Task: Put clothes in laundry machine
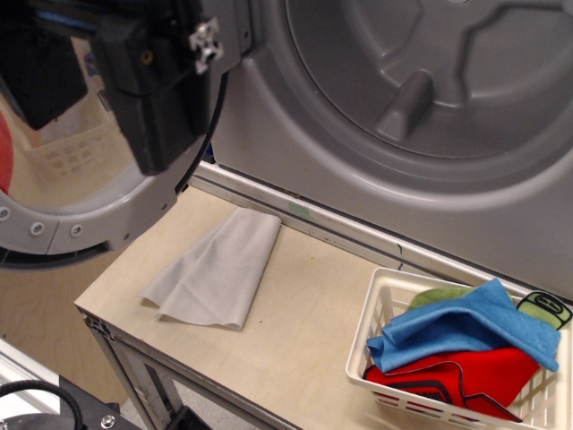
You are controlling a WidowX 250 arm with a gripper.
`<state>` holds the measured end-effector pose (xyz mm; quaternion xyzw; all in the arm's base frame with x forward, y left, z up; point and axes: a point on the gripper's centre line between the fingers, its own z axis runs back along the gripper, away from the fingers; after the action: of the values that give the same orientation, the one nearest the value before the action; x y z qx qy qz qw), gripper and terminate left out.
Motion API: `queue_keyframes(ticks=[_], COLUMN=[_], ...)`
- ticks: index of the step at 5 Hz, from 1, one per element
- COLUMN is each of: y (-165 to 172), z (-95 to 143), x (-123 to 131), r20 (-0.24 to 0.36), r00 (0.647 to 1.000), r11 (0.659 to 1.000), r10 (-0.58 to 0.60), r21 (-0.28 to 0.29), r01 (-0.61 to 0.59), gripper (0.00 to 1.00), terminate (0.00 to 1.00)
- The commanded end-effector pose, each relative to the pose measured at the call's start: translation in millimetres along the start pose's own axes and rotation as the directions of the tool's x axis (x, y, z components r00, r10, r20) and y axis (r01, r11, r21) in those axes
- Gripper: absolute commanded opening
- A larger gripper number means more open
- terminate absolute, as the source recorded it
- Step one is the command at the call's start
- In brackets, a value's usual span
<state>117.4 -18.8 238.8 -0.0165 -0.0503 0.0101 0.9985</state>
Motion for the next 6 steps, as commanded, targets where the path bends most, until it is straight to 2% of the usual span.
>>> queue_keyframes(ticks=[1,2,3,4,5,6], y=[0,-26,-49,-66,-80,-93], z=[0,-31,-64,-87,-129,-163], x=[0,26,51,68,98,117], r20=[0.0,0.069,0.022,0.03,0.035,0.069], r00=[1.0,0.989,0.987,0.969,0.946,0.952], r11=[1.0,0.989,0.984,0.966,0.943,0.952], r10=[0.0,-0.133,-0.16,-0.247,-0.323,-0.299], r21=[0.0,-0.06,-0.074,-0.078,-0.069,-0.048], r01=[0.0,0.138,0.161,0.248,0.324,0.303], gripper=[1.0,1.0,1.0,1.0,1.0,1.0], terminate=[0.0,0.0,0.0,0.0,0.0,0.0])
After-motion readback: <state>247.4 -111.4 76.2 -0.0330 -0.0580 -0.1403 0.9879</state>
